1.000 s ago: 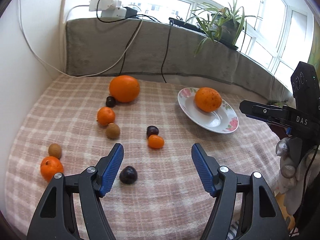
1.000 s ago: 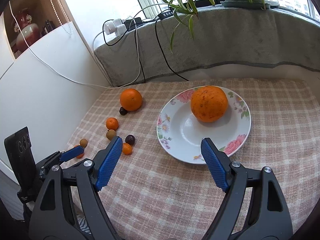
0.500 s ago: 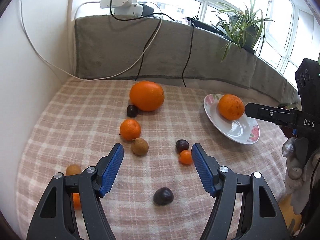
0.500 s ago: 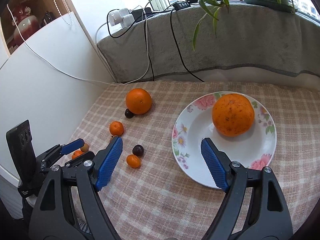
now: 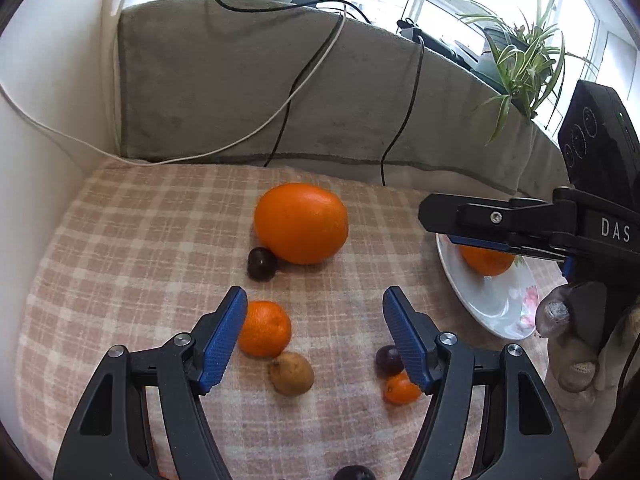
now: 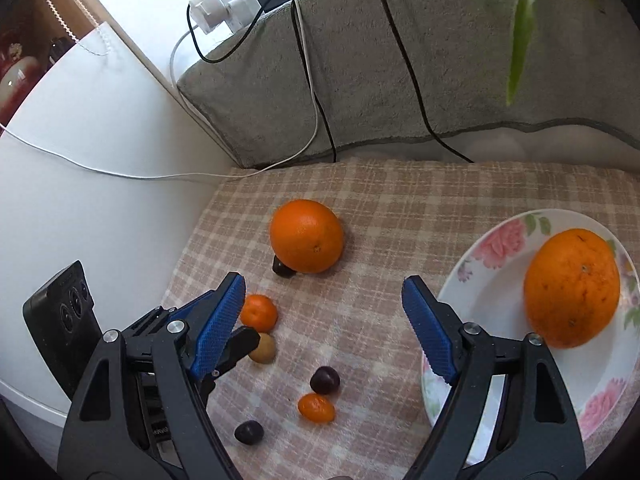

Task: Organize fruits
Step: 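Move the right gripper to the other large orange by the wall, then close the right gripper on the large orange and lift it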

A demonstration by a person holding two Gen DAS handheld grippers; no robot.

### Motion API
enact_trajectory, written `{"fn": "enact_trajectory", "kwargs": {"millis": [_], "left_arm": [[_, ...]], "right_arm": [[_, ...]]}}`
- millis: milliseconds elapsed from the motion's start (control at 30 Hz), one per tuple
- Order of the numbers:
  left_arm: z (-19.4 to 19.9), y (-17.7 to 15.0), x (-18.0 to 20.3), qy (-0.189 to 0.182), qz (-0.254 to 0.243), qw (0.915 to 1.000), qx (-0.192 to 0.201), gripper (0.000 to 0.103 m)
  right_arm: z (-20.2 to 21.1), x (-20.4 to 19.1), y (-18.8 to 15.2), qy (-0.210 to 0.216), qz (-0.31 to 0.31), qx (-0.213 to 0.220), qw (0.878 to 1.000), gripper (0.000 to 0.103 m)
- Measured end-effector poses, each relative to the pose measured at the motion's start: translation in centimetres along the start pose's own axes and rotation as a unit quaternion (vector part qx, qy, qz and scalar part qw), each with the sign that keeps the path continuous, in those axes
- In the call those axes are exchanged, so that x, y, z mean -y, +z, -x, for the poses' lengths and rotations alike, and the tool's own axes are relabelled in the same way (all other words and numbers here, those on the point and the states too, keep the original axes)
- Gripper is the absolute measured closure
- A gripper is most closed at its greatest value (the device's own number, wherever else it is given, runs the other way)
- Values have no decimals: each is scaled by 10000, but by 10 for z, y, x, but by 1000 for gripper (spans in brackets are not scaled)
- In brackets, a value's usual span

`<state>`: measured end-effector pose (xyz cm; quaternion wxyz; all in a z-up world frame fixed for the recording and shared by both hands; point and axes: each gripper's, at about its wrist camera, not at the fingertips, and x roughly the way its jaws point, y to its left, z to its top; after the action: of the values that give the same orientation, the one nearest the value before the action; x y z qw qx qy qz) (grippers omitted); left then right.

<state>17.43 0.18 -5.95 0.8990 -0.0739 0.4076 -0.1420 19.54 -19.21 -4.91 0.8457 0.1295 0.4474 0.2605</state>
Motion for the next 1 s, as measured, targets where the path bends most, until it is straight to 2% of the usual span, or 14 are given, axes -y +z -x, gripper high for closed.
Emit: {"fn": "enact_trajectory", "kwargs": {"millis": [233,533,700,1000], "left_arm": [[-20,20,-9,39,-65,9999,-111,33],[-43,34,-22,-288,147,9989,-325,33],[-54,44,-26,-411,220,9982,-383,35],[-71,46,-21,-390,143,9980,-478,39]], "right_arm": [[-38,1,27,81,-323,-271,9991,20],[-73,2,43,310,-596,-534,9963,20],[-85,-2,45,322,-562,-620,9960,25],[-100,1,46,443,-744,-799,9930,38]]}}
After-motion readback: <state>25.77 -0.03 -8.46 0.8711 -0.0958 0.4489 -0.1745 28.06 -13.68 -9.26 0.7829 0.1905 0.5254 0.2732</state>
